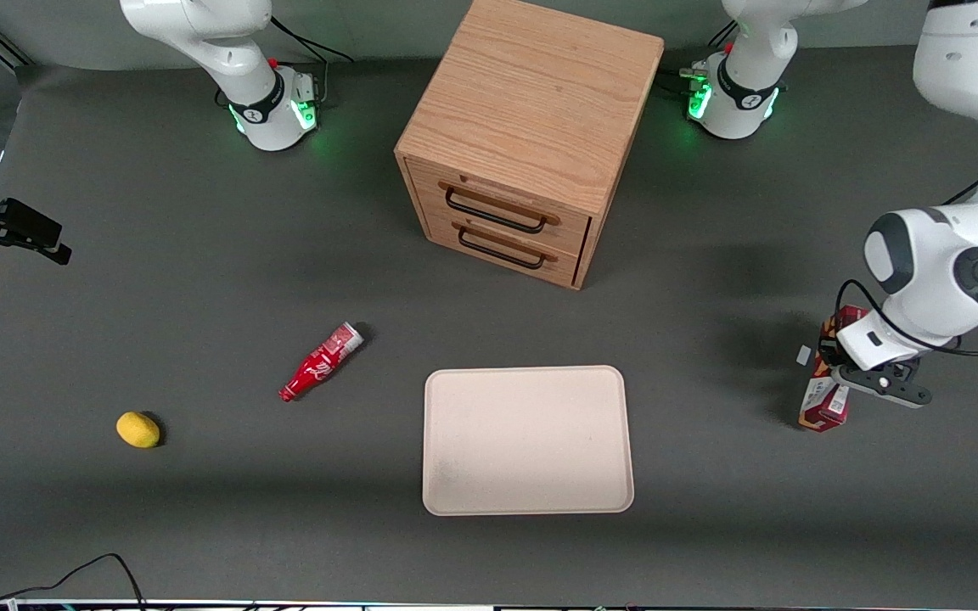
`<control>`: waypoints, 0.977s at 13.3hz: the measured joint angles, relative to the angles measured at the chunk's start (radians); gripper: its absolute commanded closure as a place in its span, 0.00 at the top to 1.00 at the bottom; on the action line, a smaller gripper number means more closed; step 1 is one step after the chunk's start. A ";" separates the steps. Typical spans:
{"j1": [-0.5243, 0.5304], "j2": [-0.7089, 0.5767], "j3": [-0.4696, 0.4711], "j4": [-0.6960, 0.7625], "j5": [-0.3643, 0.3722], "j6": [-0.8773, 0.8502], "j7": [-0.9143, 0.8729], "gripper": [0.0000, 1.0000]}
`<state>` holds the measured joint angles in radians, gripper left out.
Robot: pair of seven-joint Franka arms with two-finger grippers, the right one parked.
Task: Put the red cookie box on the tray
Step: 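Lift the red cookie box and carry it over the cream tray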
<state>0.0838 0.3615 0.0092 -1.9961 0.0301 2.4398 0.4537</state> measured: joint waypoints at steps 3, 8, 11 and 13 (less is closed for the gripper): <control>-0.018 -0.072 -0.008 0.188 -0.001 -0.332 -0.037 0.00; -0.063 -0.088 -0.011 0.541 -0.005 -0.753 -0.130 0.00; -0.148 -0.051 -0.027 0.653 -0.024 -0.810 -0.275 0.00; -0.244 0.017 -0.041 0.720 -0.026 -0.805 -0.441 0.00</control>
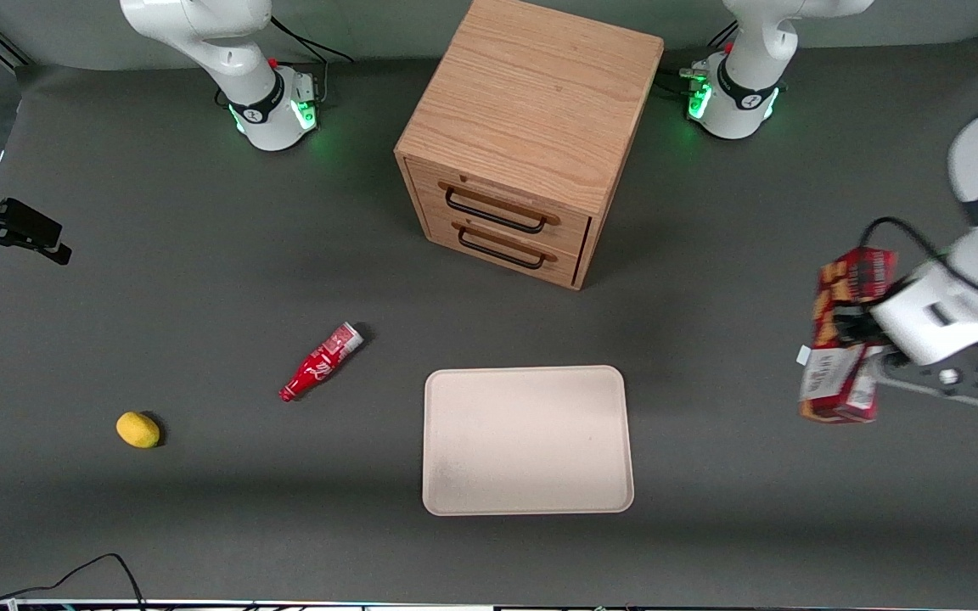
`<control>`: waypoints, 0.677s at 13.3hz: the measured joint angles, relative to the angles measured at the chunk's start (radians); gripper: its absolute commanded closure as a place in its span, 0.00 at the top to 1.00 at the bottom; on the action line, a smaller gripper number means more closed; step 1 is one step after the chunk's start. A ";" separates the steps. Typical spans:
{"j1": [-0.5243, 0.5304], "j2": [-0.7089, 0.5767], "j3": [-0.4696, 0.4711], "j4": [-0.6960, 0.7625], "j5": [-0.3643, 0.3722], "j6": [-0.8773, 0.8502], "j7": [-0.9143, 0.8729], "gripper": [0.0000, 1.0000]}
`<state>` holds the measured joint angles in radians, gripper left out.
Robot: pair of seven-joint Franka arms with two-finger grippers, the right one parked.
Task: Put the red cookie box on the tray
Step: 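Lift the red cookie box and carry it over the cream tray, then lower the box onto the tray's rim area and hold it there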
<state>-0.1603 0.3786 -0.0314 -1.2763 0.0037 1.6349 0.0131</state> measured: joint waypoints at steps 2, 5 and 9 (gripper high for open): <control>-0.116 0.117 -0.004 0.118 0.000 0.029 -0.178 0.00; -0.220 0.291 -0.003 0.257 0.002 0.153 -0.312 0.00; -0.255 0.442 0.000 0.295 0.002 0.291 -0.379 0.00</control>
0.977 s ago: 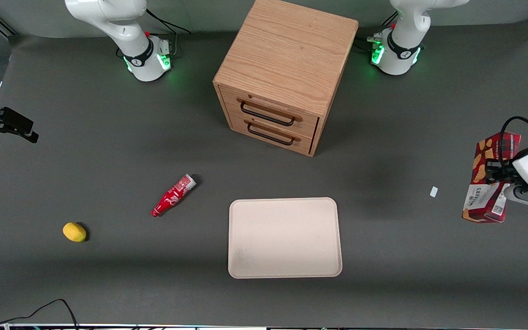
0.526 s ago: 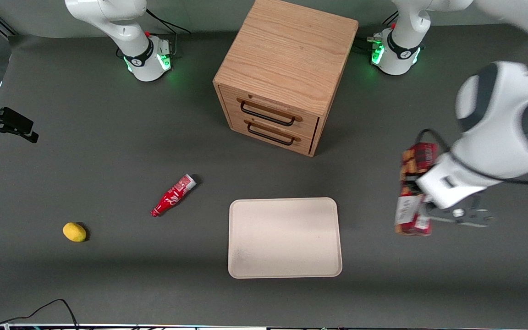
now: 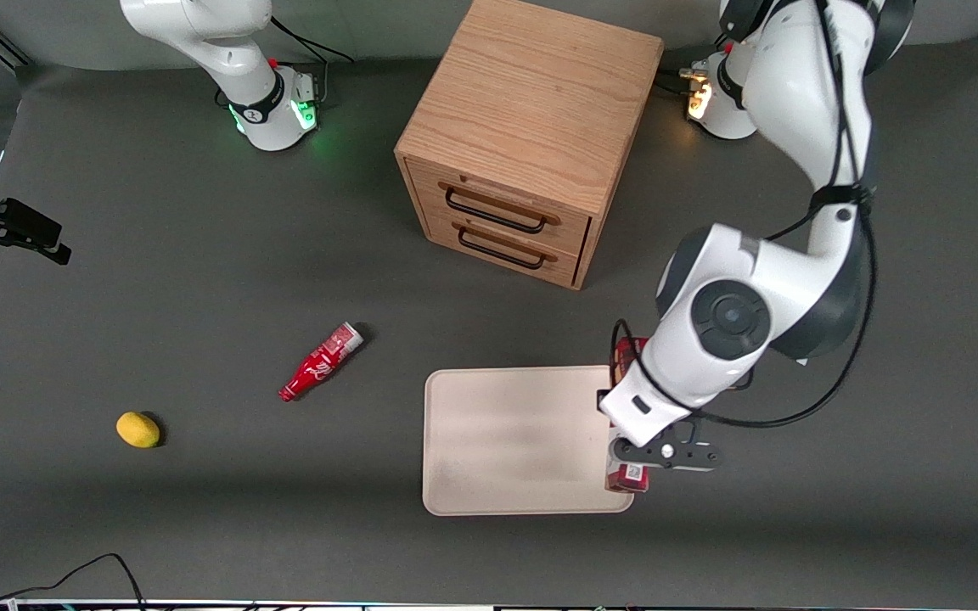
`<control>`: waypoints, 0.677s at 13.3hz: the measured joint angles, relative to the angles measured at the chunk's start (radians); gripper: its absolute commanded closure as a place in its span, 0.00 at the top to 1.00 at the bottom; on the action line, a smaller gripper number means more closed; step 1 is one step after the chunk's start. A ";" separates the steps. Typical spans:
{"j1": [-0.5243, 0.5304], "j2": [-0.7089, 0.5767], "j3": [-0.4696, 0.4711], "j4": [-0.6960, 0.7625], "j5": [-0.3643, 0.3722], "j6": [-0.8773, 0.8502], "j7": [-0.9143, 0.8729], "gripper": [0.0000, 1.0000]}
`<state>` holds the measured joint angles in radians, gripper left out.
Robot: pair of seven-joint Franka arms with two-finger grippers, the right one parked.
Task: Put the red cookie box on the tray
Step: 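Lower the box onto the tray's rim area and hold it there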
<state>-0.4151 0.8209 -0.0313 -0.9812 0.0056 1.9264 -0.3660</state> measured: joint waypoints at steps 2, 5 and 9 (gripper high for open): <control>-0.010 0.061 0.001 0.006 0.000 0.048 -0.015 0.00; -0.015 0.127 0.002 0.016 0.000 0.121 -0.032 0.00; -0.014 0.176 0.019 0.023 0.000 0.199 -0.032 0.00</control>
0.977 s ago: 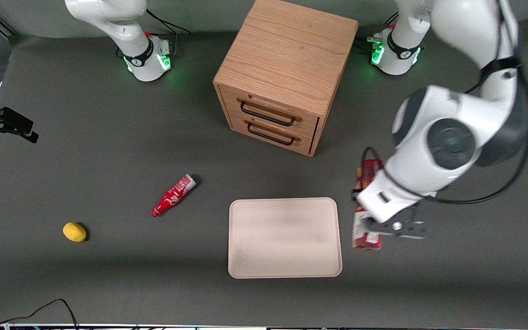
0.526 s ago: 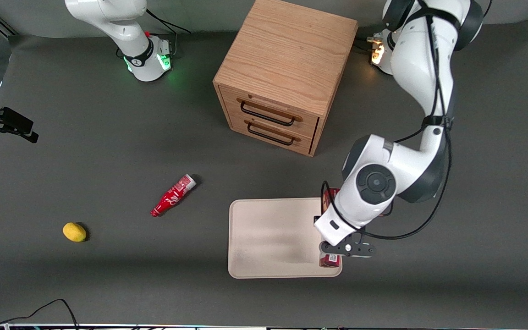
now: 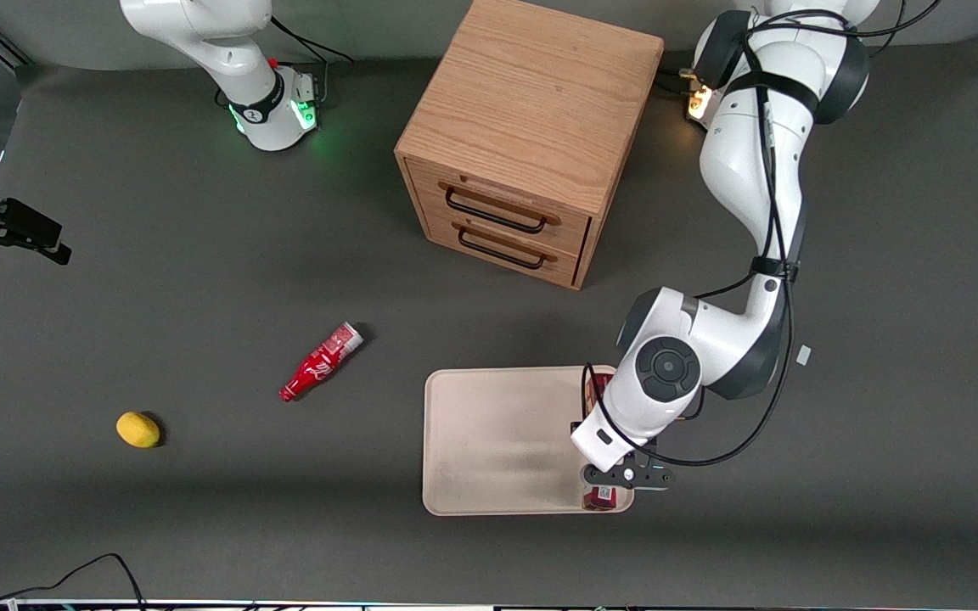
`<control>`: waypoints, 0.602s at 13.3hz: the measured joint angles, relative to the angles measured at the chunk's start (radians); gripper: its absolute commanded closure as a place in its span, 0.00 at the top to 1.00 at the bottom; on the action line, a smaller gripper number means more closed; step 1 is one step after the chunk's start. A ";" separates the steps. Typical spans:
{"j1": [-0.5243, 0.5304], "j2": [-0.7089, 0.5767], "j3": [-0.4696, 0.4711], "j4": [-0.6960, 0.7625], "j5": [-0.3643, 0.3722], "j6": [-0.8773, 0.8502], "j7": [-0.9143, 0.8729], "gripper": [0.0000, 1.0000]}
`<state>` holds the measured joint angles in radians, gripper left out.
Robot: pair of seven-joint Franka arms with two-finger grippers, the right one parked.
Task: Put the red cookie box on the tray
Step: 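Lower the box onto the tray's rim area and hold it there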
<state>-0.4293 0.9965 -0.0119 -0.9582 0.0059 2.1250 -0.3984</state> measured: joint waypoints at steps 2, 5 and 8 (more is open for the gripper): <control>0.001 0.024 0.006 0.000 0.005 0.028 0.001 0.00; 0.005 0.051 0.009 0.001 0.023 0.050 0.006 0.93; 0.005 0.055 0.008 0.004 0.030 0.052 0.024 1.00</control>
<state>-0.4246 1.0519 -0.0034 -0.9545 0.0360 2.1768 -0.3742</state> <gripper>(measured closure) 0.634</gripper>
